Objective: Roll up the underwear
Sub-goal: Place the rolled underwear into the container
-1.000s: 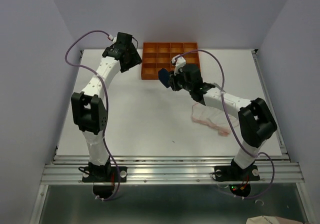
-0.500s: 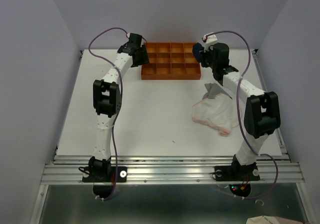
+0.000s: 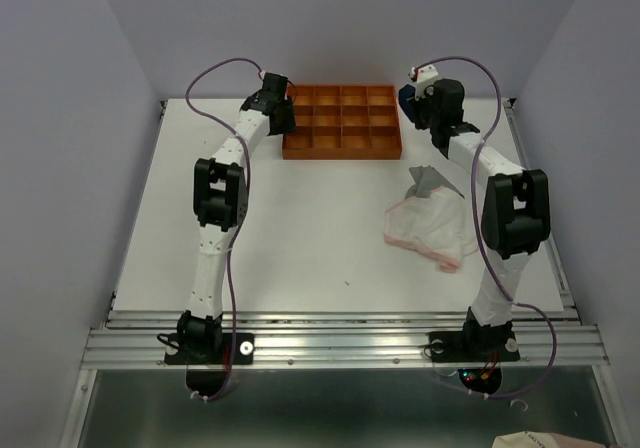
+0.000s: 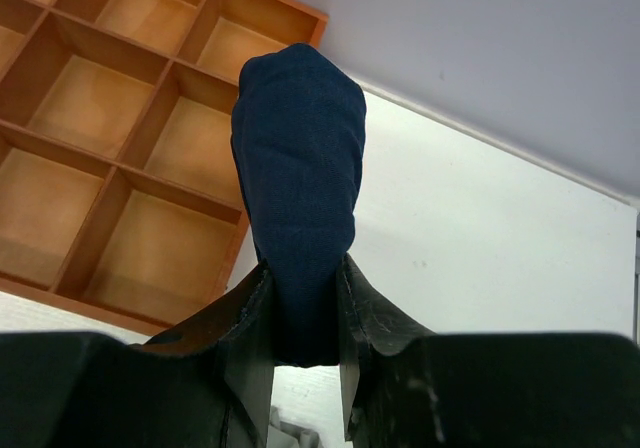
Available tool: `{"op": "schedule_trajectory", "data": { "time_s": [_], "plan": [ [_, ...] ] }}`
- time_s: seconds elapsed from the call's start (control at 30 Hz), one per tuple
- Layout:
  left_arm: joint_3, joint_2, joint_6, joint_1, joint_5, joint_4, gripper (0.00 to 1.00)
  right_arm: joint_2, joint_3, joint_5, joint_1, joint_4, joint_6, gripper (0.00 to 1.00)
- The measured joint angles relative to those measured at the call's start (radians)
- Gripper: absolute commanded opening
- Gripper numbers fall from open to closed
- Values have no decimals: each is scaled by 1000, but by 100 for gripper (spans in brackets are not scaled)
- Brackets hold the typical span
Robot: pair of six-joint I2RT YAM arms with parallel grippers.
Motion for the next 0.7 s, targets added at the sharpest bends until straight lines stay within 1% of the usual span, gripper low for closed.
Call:
{"op": "schedule_trajectory", "data": {
  "time_s": [0.07, 0.3, 0.57, 0.6, 0.7],
  "plan": [
    [2, 8, 4, -1, 1, 31, 48, 15, 18, -2, -1, 1, -14, 1],
    [8, 58, 26, -7, -10, 106, 47, 63, 45, -13, -1, -15, -55, 1],
    [8, 93, 34, -12, -20, 121, 28, 72, 70, -66, -1, -38, -86, 1],
    [8, 93, 34, -12, -19, 122, 27, 75, 72, -74, -1, -38, -91, 1],
    [8, 93, 34, -11, -10, 122, 22, 100, 91, -98, -1, -42, -142, 1]
  ]
}}
